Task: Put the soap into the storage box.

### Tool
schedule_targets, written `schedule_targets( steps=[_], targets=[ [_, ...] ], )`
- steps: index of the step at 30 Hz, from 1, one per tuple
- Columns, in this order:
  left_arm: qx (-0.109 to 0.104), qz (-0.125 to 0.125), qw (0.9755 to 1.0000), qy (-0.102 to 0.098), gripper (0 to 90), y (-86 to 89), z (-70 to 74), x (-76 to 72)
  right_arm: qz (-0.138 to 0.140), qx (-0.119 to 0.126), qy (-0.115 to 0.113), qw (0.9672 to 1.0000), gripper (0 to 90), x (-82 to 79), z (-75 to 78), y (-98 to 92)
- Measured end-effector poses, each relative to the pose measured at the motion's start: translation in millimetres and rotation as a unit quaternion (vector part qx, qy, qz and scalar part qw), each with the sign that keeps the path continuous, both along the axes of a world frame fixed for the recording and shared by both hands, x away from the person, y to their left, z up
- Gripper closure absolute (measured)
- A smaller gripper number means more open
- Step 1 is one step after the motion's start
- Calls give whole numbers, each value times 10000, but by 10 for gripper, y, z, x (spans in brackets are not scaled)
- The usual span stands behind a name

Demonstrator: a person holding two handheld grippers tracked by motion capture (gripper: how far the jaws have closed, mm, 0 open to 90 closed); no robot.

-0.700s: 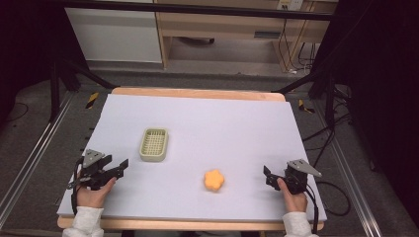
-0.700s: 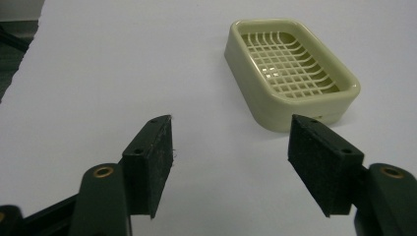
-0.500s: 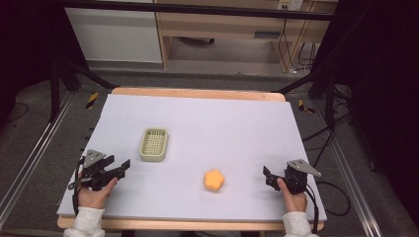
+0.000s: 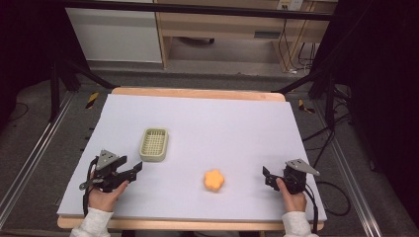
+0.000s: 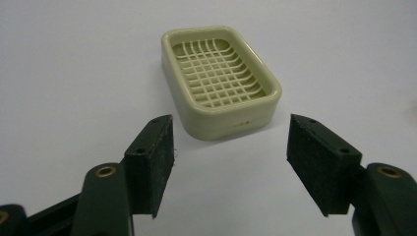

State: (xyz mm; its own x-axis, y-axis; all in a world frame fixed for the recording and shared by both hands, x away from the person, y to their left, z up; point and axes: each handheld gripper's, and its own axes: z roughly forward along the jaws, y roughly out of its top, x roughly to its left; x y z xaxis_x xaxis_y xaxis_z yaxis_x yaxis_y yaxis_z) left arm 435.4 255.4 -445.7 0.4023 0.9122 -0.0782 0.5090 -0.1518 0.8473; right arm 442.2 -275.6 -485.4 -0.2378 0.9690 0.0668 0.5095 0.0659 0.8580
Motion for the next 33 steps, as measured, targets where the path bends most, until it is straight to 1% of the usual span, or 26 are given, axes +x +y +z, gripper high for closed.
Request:
schedule_targets(
  steps=[2,5,7,10,12,13,14,16,17,18,19,21,24,26,28,29,33],
  targets=[
    [19,-38,10000,-5,341,-38,-3,3,6,1,2,10000,49,1,-1,3],
    [74,-121,9999,-6,339,-89,-7,-2,16,-64,2,10000,39,3,-3,8],
    [128,-186,9997,-14,338,-112,-8,-10,11,-91,43,9999,36,6,-2,19],
    [166,-230,9996,-45,338,-130,1,-25,-20,-109,9,9999,33,0,-2,21],
    [181,-241,9995,-53,338,-133,8,-29,-64,-114,-33,9999,50,-7,-2,19],
    [149,-228,9996,-64,338,-141,7,-28,-32,-87,-50,9999,36,-8,-3,11],
    [163,-235,9996,-58,338,-145,10,-28,13,-20,-61,10000,21,-12,-2,3],
    [183,-252,9995,-63,338,-158,16,-29,73,100,-108,9999,33,-24,1,-15],
    [183,-266,9995,-67,338,-167,19,-30,102,112,-147,9998,31,-24,-2,-29],
    [174,-271,9995,-69,338,-179,24,-30,133,182,-140,9996,28,-31,1,-35],
    [190,-284,9994,-79,338,-188,31,-28,153,202,-169,9995,27,-31,-2,-42],
    [209,-296,9993,-80,338,-212,44,-17,217,220,-151,9994,28,-32,0,-46],
    [212,-350,9991,-77,337,-264,67,0,254,198,-181,9993,56,-38,0,-35],
    [220,-404,9989,-69,336,-313,80,9,209,131,-186,9995,62,-38,-2,-25],
    [277,-469,9985,-71,334,-366,97,20,168,67,-138,9997,66,-26,-4,-16],
    [279,-510,9983,-58,333,-394,106,27,155,65,-91,9998,68,-22,-3,-9],
    [304,-642,9974,-71,329,-511,155,53,119,-34,-29,9999,70,-9,-5,7]
  ],
)
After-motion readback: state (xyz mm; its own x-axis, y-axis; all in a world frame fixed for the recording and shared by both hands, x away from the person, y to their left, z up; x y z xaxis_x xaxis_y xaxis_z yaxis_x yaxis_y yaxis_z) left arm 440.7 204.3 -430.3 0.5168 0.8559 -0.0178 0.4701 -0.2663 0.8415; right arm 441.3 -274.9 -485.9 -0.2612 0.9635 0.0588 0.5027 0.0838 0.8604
